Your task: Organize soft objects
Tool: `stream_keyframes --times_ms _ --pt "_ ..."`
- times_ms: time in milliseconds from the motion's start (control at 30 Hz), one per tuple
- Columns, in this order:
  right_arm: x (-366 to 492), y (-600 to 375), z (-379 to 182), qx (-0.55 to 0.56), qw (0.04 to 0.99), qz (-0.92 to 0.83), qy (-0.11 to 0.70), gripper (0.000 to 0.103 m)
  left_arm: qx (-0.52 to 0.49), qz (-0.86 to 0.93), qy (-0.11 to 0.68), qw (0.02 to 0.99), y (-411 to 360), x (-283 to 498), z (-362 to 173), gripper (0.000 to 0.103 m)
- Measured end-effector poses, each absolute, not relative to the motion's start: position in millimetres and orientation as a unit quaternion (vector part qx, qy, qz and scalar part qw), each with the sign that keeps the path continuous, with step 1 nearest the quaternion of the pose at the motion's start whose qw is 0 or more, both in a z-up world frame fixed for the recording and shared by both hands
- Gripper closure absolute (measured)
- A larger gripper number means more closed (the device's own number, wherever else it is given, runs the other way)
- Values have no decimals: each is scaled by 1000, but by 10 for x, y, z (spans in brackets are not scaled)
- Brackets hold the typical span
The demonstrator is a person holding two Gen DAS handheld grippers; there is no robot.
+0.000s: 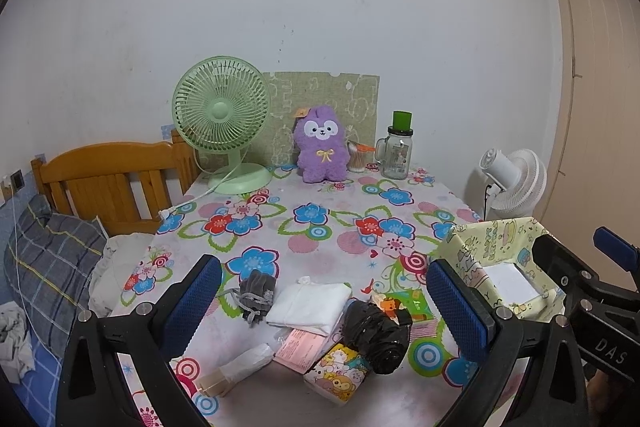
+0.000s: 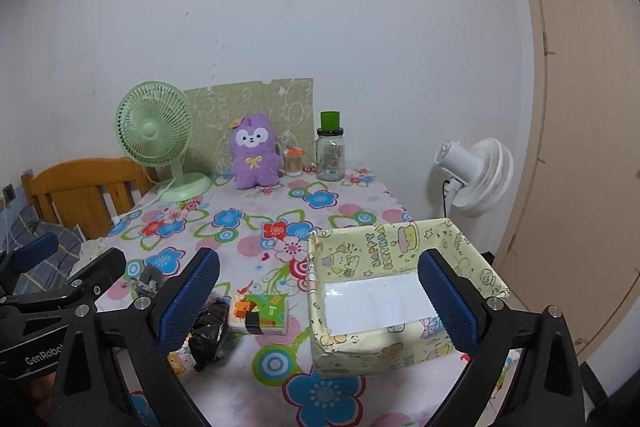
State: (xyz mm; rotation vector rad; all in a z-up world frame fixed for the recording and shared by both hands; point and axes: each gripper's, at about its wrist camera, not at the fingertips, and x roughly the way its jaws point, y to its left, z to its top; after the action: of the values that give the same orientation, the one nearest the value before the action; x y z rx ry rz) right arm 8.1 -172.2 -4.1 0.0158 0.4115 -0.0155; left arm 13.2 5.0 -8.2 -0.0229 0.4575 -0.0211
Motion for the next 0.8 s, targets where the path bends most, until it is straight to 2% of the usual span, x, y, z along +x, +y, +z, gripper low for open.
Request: stream_keyframes --times_ms 800 --pt "263 -1458 -220 17 972 11 233 5 2 -7 260 966 211 245 -390 1"
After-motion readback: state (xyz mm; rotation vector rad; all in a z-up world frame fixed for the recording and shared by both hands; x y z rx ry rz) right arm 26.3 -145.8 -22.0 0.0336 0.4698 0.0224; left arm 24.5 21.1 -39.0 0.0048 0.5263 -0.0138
